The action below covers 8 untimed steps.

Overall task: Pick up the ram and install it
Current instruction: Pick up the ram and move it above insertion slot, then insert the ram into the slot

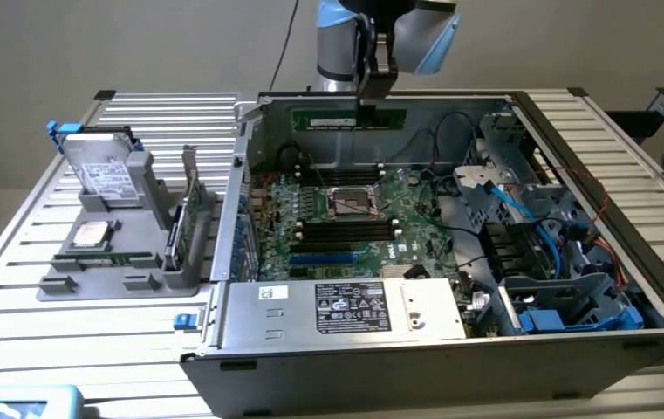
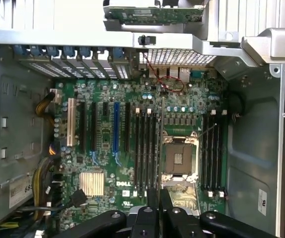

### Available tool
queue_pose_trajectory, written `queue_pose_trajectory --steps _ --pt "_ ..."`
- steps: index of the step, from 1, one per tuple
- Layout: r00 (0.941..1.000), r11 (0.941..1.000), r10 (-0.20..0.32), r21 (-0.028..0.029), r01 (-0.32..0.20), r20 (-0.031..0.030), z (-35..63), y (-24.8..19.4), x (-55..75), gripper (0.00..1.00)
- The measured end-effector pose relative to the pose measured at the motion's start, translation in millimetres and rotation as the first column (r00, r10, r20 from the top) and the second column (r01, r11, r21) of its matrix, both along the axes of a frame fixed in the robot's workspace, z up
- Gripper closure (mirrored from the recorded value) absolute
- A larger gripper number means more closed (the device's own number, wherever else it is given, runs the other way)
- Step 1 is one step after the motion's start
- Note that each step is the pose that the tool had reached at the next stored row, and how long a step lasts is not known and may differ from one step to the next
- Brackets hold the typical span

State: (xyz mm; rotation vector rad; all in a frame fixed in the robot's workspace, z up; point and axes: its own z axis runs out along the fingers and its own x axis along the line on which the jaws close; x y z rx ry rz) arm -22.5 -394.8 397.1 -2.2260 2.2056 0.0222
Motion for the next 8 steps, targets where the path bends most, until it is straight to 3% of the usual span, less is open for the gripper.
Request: queue_pose_trajectory --steps 8 --pt "1.0000 1.0000 0.000 -0.0001 0.000 0.0000 -7.7 0.0 0.0 0.87"
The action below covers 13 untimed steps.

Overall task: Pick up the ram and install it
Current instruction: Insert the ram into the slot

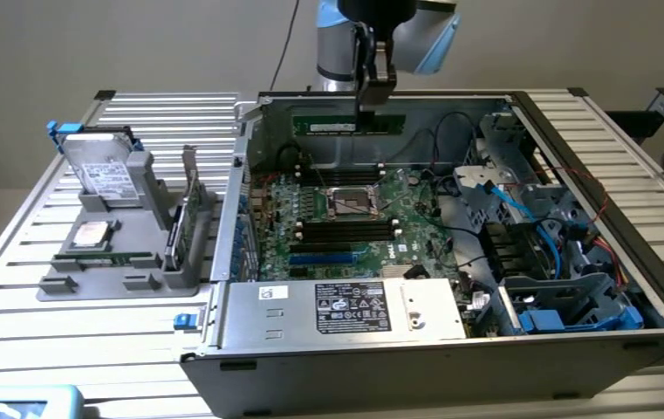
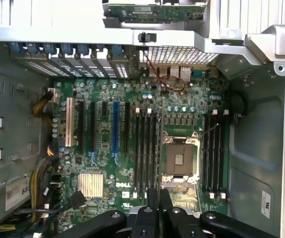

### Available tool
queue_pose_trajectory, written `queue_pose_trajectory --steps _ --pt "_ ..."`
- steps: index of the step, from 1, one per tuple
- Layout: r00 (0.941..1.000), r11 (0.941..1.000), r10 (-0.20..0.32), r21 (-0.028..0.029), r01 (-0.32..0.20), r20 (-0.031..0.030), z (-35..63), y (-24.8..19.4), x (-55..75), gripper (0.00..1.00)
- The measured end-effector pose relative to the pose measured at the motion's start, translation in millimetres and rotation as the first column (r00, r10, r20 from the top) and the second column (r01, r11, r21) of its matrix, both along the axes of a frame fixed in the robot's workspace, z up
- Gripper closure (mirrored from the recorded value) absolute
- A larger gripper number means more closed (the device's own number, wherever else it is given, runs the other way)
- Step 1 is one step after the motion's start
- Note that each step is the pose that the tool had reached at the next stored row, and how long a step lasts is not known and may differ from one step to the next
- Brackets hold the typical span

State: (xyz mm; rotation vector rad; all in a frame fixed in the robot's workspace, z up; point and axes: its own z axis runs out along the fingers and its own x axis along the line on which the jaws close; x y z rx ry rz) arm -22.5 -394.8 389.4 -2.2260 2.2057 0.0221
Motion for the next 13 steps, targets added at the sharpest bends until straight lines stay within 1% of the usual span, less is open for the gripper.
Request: queue_pose_trajectory --steps 3,4,6,7,8,11,12,13 --pt "1.0000 1.0000 0.000 -0.0020 0.000 0.0001 -3.9 0.0 0.0 0.87" --pt "1.0000 1.0000 0.000 -0.0038 0.000 0.0000 -5.3 0.0 0.0 0.87" --pt "1.0000 1.0000 0.000 -0.0094 0.000 -0.0001 -7.7 0.1 0.0 0.87" --pt "1.0000 0.9999 0.000 -0.0134 0.000 0.0000 -8.7 0.0 0.0 0.87" --pt "1.0000 0.9998 0.000 -0.0194 0.000 0.0000 -9.4 0.0 0.0 0.87" --pt "1.0000 0.9992 0.000 -0.0408 0.000 0.0002 -11.2 0.0 0.0 0.87" --pt "1.0000 0.9990 0.000 -0.0453 0.000 0.0003 -12.2 0.0 0.0 0.87" --pt "1.0000 0.9988 0.000 -0.0481 0.000 0.0003 -13.5 0.1 0.0 0.87"
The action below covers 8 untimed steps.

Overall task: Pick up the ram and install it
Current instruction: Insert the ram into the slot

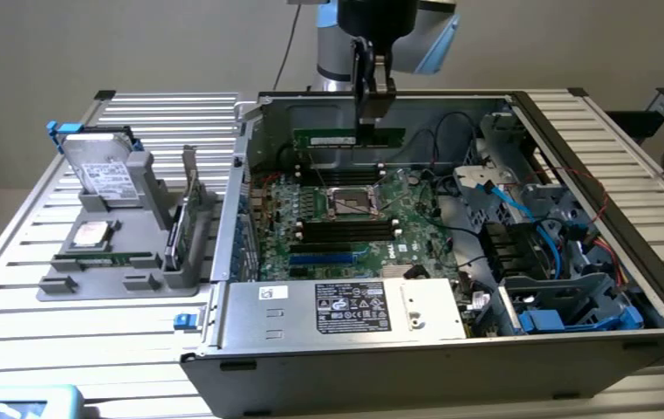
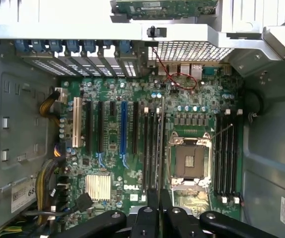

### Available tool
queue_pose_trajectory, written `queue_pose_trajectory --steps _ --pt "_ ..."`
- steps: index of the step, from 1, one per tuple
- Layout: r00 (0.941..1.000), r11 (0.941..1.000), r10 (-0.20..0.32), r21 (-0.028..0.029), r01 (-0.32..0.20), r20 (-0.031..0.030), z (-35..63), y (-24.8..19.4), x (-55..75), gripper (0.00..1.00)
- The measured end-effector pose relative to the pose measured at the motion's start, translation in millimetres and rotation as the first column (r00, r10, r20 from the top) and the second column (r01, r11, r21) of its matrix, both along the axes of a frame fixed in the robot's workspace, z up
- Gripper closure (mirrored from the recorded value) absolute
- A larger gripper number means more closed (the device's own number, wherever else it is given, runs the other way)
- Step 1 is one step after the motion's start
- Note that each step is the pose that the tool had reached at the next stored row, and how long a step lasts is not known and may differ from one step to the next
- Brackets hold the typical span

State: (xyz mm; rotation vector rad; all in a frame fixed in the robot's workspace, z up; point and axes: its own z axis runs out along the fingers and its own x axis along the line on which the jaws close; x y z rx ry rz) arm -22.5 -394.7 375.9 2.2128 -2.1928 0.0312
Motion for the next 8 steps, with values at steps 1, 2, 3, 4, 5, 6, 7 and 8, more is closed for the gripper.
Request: queue_pose_trajectory --steps 1,2,3,4,5,6,7,8 --pt "1.0000 1.0000 0.000 -0.0017 0.000 -0.0001 -1.5 0.2 0.1 0.87" --pt "1.0000 1.0000 0.000 -0.0019 0.000 -0.0001 -3.2 0.7 0.1 0.87" --pt "1.0000 1.0000 0.000 -0.0019 0.000 0.0000 -4.8 1.0 0.1 0.87" --pt "1.0000 1.0000 0.000 -0.0020 0.000 0.0000 -6.3 1.2 0.1 0.87" --pt "1.0000 1.0000 0.000 -0.0021 0.000 0.0000 -8.0 1.4 0.1 0.87" --pt "1.0000 1.0000 0.000 -0.0020 0.000 0.0000 -9.8 1.4 0.1 0.87" --pt "1.0000 1.0000 0.000 -0.0020 0.000 0.0000 -11.7 1.4 0.2 0.87" --pt "1.0000 1.0000 0.000 -0.0020 0.000 0.0000 -13.6 1.4 0.2 0.87"
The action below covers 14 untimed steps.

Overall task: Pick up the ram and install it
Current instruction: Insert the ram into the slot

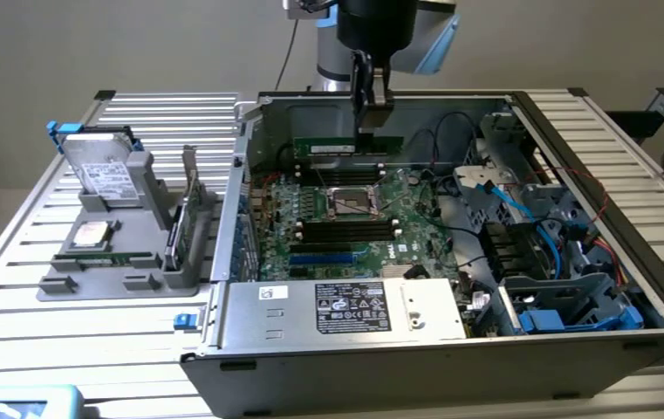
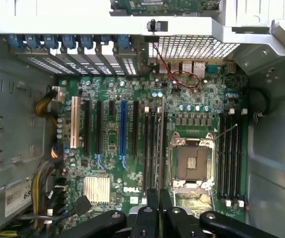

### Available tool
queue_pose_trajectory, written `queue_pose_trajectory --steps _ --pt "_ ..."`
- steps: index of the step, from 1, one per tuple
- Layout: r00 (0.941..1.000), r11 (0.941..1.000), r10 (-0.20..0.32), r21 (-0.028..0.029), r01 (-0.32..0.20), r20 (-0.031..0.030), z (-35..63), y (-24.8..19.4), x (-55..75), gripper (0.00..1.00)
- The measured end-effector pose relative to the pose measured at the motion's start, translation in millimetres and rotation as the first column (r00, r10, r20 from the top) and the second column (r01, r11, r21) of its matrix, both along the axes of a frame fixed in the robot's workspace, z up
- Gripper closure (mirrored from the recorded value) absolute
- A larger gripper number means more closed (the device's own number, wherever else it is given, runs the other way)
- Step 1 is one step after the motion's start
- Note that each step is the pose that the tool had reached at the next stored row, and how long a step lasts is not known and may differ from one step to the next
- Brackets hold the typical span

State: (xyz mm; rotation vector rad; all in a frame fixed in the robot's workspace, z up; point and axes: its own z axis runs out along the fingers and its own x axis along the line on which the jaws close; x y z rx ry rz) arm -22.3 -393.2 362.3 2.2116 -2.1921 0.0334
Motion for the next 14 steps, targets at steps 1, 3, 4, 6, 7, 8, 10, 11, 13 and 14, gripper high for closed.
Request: queue_pose_trajectory --steps 1,3,4,6,7,8,10,11,13,14 --pt "1.0000 1.0000 0.000 0.0001 0.000 0.0000 -1.8 0.0 0.3 0.87" --pt "1.0000 1.0000 0.000 0.0000 0.000 0.0000 -5.4 0.0 1.3 0.87" --pt "1.0000 1.0000 0.000 0.0000 0.000 0.0001 -7.1 0.0 1.9 0.87" --pt "1.0000 1.0000 0.000 0.0001 0.000 0.0002 -10.3 0.0 2.7 0.87" --pt "1.0000 1.0000 -0.001 0.0001 0.001 0.0002 -11.7 0.0 2.9 0.87" --pt "1.0000 1.0000 -0.001 0.0000 0.001 0.0001 -13.1 0.0 3.0 0.87" --pt "1.0000 1.0000 -0.001 0.0000 0.001 0.0001 -16.1 0.0 3.3 0.87" --pt "1.0000 1.0000 -0.001 0.0001 0.001 0.0001 -17.6 0.0 3.3 0.87" --pt "1.0000 1.0000 -0.001 -0.0001 0.001 0.0001 -20.2 0.0 3.3 0.87" --pt "1.0000 1.0000 -0.001 -0.0001 0.001 0.0005 -21.1 0.0 3.4 0.87"
